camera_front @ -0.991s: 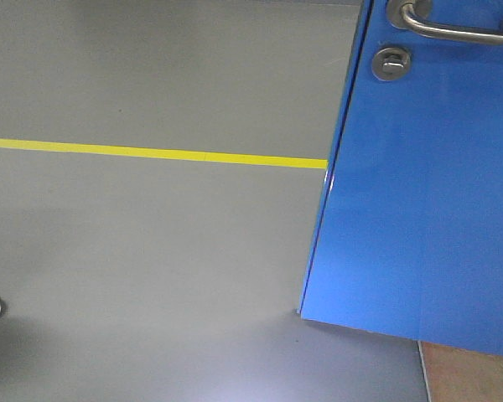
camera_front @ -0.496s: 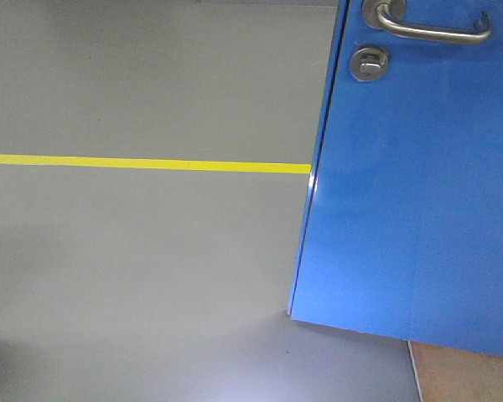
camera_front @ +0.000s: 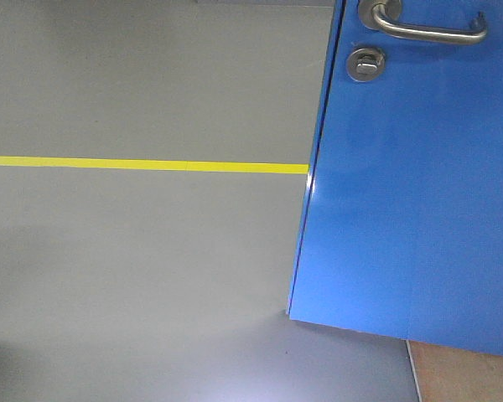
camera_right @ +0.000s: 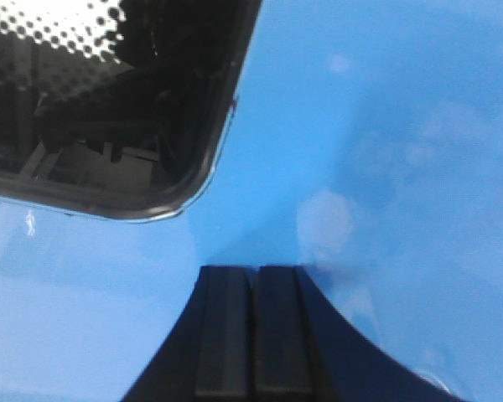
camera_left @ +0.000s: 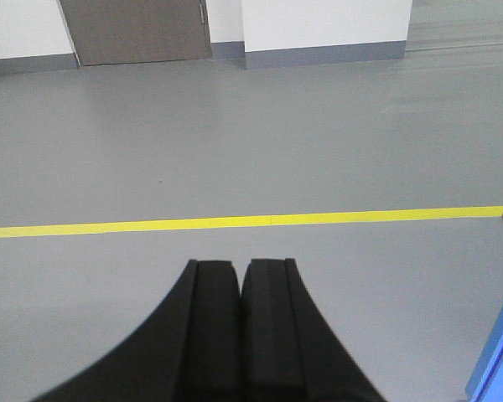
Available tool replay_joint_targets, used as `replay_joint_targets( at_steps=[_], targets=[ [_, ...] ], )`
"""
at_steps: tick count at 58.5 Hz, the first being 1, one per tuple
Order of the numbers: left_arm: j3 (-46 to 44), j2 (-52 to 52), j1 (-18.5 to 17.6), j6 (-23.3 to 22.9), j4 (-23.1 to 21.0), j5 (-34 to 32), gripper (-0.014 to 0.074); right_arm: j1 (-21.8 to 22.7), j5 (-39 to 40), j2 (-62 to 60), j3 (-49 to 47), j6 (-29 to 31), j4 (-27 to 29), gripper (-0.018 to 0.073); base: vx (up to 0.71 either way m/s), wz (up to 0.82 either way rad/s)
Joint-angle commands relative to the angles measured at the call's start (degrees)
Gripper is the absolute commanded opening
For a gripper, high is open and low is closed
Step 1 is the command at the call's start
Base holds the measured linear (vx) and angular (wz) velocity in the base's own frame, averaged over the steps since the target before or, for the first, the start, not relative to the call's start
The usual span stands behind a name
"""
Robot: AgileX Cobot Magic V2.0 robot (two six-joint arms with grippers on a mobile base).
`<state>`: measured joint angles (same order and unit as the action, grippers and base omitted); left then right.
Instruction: Move to blue door and open it
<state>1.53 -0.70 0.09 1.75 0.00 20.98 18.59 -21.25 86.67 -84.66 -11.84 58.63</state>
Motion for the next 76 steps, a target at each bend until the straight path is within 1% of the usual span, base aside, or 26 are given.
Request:
replay_joint_targets(
  at_steps=[1,4,7,14,17,22,25,29,32,36,37,39,40,44,48,57,62,71,76],
  targets=[
    [0.03,-0.81,0.14,-0.18,0.0,-4.54,0.007,-0.23,2.64,-1.61,-1.79,0.62,-0.25,-0.0008,0.0,0.0],
    [0.03,-0.81,0.14,-0.18,0.0,-4.54,0.007,-0.23,2.64,-2.33,-1.01,0.62,-1.61,-0.0008,0.0,0.0],
    [0.03,-0.81,0.14,-0.18,0.0,-4.54,0.007,-0.48,2.72,-3.36,0.45,0.62,-4.19,-0.0008,0.0,0.0],
    [0.03,-0.81,0.14,-0.18,0.0,-4.54,0.007,-2.28,3.28,-7.56,6.39,0.62,-12.95,-0.0008,0.0,0.0],
    [0.03,-0.81,0.14,-0.18,0.0,-4.54,0.007,-3.43,3.28,-10.29,9.44,0.62,-15.64,-0.0008,0.0,0.0],
    [0.03,-0.81,0.14,-0.18,0.0,-4.54,0.007,-5.6,2.82,-14.66,14.74,0.62,-18.31,-0.0008,0.0,0.0],
    [0.03,-0.81,0.14,-0.18,0.0,-4.54,0.007,-7.15,2.82,-17.15,17.37,0.62,-18.8,-0.0008,0.0,0.0],
    [0.03,-0.81,0.14,-0.18,0.0,-4.54,0.007,-9.05,2.82,-21.37,21.22,0.72,-21.53,-0.0008,0.0,0.0],
    [0.03,-0.81,0.14,-0.18,0.0,-4.54,0.007,-10.15,3.42,-24.29,24.15,0.78,-26.11,-0.0008,0.0,0.0],
    [0.03,-0.81,0.14,-0.18,0.0,-4.54,0.007,-11.01,4.03,-28.19,28.44,0.72,-36.13,-0.0008,0.0,0.0],
    [0.03,-0.81,0.14,-0.18,0.0,-4.54,0.007,-11.15,4.19,-29.54,29.76,0.63,-39.41,-0.0008,0.0,0.0],
    [0.03,-0.81,0.14,-0.18,0.0,-4.54,0.007,-11.43,4.26,-31.38,31.47,0.58,-43.53,-0.0008,0.0,0.0],
    [0.03,-0.81,0.14,-0.18,0.0,-4.54,0.007,-11.61,4.42,-32.76,32.82,0.58,-46.67,-0.0008,0.0,0.0],
    [0.03,-0.81,0.14,-0.18,0.0,-4.54,0.007,-11.62,5.11,-37.47,37.25,0.21,-54.13,-0.0008,0.0,0.0],
    [0.03,-0.81,0.14,-0.18,0.0,-4.54,0.007,-11.52,6.29,-41.43,41.42,0.0,-56.81,-0.0008,0.0,0.0],
    [0.03,-0.81,0.14,-0.18,0.0,-4.54,0.007,-11.52,11.54,-52.26,52.06,0.6,-62.9,-0.0008,0.0,0.0],
    [0.03,-0.81,0.14,-0.18,0.0,-4.54,0.007,-11.52,13.0,-57.93,58.45,0.6,-63.8,-0.0008,0.0,0.0],
    [0.03,-0.81,0.14,-0.18,0.0,-4.54,0.007,-11.52,12.86,-68.15,67.72,0.76,-63.91,-0.0008,0.0,0.0],
    [0.03,-0.81,0.14,-0.18,0.0,-4.54,0.007,-11.63,12.93,-73.8,72.51,1.87,-64.55,-0.0008,0.0,0.0]
  ],
)
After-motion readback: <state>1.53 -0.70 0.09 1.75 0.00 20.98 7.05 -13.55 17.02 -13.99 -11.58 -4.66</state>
